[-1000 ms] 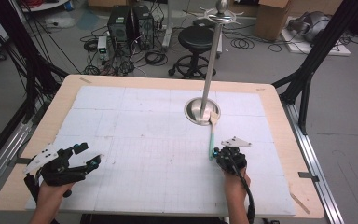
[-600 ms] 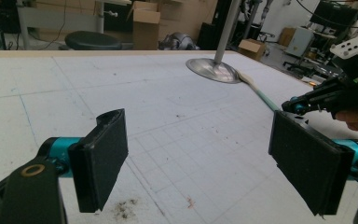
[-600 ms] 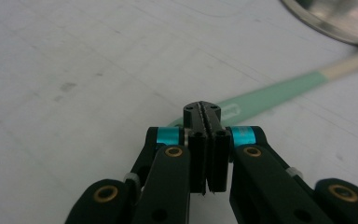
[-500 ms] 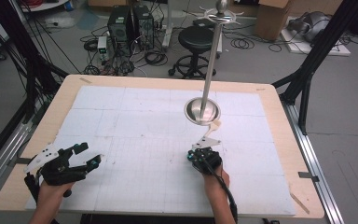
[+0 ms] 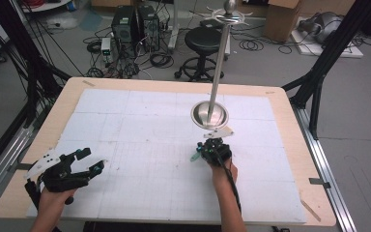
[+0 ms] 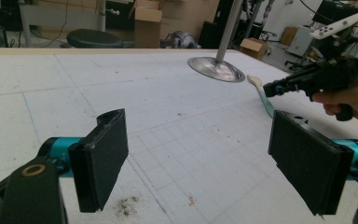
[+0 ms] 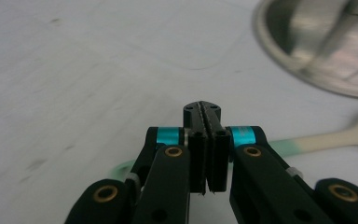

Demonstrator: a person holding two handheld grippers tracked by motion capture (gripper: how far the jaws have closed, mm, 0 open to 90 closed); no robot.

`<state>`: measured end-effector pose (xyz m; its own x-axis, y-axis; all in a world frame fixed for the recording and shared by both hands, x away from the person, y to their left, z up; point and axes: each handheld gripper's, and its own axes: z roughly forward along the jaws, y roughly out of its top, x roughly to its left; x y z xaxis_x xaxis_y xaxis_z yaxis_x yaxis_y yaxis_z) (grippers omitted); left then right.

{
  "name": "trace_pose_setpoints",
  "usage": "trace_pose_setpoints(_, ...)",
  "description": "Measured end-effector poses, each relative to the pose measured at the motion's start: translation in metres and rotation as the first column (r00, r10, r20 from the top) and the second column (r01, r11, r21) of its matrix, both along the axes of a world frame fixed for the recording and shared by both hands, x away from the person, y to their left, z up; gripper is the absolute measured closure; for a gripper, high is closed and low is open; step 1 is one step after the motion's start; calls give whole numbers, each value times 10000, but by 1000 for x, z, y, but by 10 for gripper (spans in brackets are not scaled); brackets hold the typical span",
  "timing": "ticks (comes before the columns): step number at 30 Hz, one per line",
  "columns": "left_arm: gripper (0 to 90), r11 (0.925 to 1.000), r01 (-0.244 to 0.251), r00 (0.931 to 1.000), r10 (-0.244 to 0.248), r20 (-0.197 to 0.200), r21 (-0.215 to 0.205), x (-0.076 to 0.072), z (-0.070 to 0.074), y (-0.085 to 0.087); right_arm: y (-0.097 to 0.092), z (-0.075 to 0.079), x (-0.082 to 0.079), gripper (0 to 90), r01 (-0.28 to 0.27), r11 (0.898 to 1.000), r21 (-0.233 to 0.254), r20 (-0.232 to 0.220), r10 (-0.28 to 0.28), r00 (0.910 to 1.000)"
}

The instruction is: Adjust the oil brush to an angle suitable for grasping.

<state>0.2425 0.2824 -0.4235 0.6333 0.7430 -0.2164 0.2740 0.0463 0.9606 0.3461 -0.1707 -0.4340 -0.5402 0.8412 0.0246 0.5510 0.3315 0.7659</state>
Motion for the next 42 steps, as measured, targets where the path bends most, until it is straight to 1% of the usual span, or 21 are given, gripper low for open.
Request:
trace_pose_setpoints(1,202,10000,10,10000,-10,1,20,0,0,0,-4,0,6,893,195,9998,11,-34,-195,9998)
trace_pose_setpoints(2,202,10000,11,10000,-11,9,-3,0,0,0,-9,-1,18,893,476,9987,-188,-22,-476,9989)
trace_pose_setpoints(3,202,10000,36,10000,-36,12,4,-1,0,0,-9,-1,18,893,476,9987,-188,-22,-476,9989)
trace_pose_setpoints(4,203,10000,47,10000,-47,26,5,-1,0,0,-15,-2,28,893,798,9964,-293,-69,-801,9968)
trace_pose_setpoints(5,203,10000,64,10000,-64,23,8,-1,0,0,-15,-2,28,893,798,9964,-293,-69,-801,9968)
trace_pose_setpoints(6,203,10000,92,10000,-92,-9,7,-1,0,0,-20,-2,37,893,1050,9934,-461,-137,-1058,9943)
trace_pose_setpoints(7,203,10000,92,10000,-92,-9,7,-1,0,0,-20,-2,37,893,1050,9934,-461,-137,-1058,9943)
trace_pose_setpoints(9,203,9999,102,9999,-102,7,-7,-1,0,0,-24,0,44,893,1171,9912,-616,22,-1171,9931)
trace_pose_setpoints(12,203,9999,115,9999,-115,-4,3,-1,0,0,-26,1,53,893,1289,9870,-960,-176,-1312,9912)
trace_pose_setpoints(15,203,9999,120,9999,-120,-13,-24,-2,0,0,-30,-2,57,893,1392,9860,-920,-436,-1437,9887)
trace_pose_setpoints(16,203,9999,132,9999,-132,-6,-15,-2,0,0,-32,-5,57,893,1373,9844,-1105,-666,-1451,9872)
trace_pose_setpoints(19,204,9999,132,9999,-133,-14,-41,-3,0,1,-33,-3,55,893,1380,9830,-1210,-743,-1476,9862)
trace_pose_setpoints(21,205,9999,93,10000,-93,-1,-87,-3,0,2,-35,-2,52,893,1323,9800,-1486,-752,-1446,9866)
trace_pose_setpoints(23,207,9999,35,10000,-35,-9,-151,-4,0,4,-38,-2,48,894,1305,9799,-1510,-837,-1442,9860)
trace_pose_setpoints(28,207,9998,-62,10000,61,-24,-178,-4,0,5,-52,-1,34,893,1198,9856,-1197,-1077,-1328,9853)
trace_pose_setpoints(30,207,9998,-48,10000,47,-47,-169,-4,0,5,-59,-1,25,894,1119,9890,-970,-1219,-1234,9848)
trace_pose_setpoints(32,208,9998,-66,10000,66,-35,-162,-4,0,4,-61,-1,23,894,1051,9898,-963,-1189,-1163,9861)
trace_pose_setpoints(34,208,9998,-63,10000,63,-35,-163,-4,0,4,-64,-1,17,894,956,9913,-904,-1301,-1069,9857)
trace_pose_setpoints(38,208,9999,-43,10000,43,-14,-163,-4,0,4,-68,-1,6,894,736,9957,-559,-1534,-814,9848)
trace_pose_setpoints(41,208,9998,-48,10000,48,-13,-180,-4,0,4,-70,-1,-4,894,497,9976,-490,-1571,-569,9860)
trace_pose_setpoints(42,208,9999,-48,10000,48,-18,-163,-4,0,4,-70,-1,-4,894,497,9976,-490,-1571,-569,9860)
